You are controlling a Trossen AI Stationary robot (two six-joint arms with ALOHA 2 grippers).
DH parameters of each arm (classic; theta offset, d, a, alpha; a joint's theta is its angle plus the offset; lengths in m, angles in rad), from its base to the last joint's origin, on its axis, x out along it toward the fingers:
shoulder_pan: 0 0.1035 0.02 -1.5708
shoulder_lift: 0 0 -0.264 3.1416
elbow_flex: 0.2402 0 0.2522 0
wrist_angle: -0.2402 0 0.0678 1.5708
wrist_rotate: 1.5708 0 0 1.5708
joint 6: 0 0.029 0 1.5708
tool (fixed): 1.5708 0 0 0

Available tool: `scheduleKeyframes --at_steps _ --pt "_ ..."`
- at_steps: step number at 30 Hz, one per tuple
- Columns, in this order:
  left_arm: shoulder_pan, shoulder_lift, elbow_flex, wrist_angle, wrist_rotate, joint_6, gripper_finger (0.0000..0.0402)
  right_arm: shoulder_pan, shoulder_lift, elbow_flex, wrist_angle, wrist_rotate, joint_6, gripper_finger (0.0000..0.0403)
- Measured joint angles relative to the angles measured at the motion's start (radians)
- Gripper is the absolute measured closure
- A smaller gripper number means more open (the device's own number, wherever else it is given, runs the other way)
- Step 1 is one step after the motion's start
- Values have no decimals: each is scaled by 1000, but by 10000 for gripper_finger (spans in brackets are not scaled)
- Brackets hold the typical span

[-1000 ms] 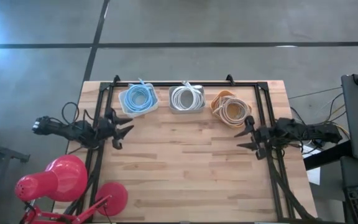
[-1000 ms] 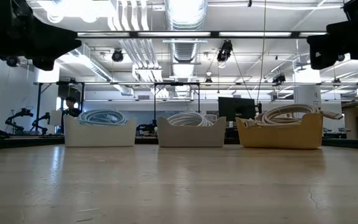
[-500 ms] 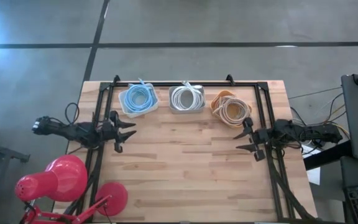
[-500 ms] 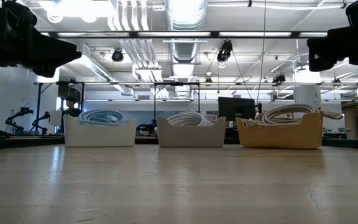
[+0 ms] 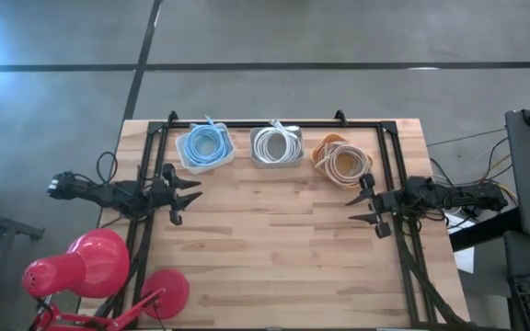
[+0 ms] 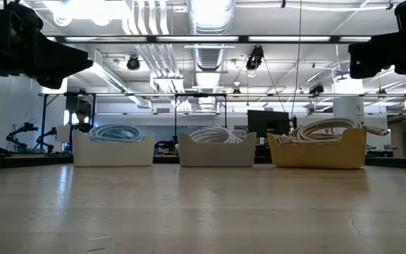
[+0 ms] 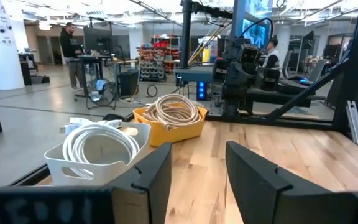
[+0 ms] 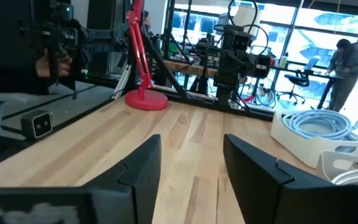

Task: Pick & Place USB Port
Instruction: Return to Home Position

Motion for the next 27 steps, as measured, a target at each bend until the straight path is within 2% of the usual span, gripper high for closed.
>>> scheduleKeyframes --at_steps 27 --pt "0 0 3 -2 -4 -1 245 0 0 0 0 1 2 232"
